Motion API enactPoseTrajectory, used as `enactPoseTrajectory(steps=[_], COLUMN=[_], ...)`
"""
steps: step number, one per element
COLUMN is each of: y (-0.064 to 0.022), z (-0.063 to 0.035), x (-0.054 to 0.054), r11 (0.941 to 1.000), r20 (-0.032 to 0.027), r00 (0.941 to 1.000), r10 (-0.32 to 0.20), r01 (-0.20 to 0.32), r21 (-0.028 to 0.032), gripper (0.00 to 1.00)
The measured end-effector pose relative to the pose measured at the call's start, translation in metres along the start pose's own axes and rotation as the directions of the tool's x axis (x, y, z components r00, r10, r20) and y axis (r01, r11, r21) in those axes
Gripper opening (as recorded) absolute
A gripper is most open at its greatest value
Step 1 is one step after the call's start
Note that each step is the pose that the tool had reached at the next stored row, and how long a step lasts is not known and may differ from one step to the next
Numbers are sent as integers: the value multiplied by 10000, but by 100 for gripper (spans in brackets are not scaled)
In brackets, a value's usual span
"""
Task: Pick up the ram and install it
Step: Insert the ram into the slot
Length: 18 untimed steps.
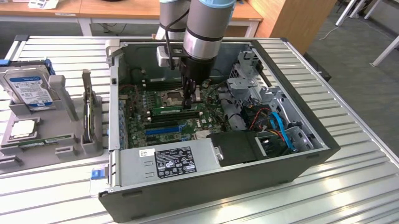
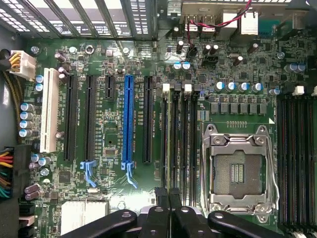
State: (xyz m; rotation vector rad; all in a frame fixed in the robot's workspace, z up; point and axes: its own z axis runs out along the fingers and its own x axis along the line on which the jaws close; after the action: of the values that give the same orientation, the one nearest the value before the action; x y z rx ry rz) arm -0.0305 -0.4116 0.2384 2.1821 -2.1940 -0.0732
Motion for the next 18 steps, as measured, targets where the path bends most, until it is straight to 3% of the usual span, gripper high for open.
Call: enactPoseTrajectory(steps=[18], y=[31], z=[2], x=[0], r11=[10000], r20=[1], r00=[10000], r10=[0], r01=[0], r21=[0], gripper=[12])
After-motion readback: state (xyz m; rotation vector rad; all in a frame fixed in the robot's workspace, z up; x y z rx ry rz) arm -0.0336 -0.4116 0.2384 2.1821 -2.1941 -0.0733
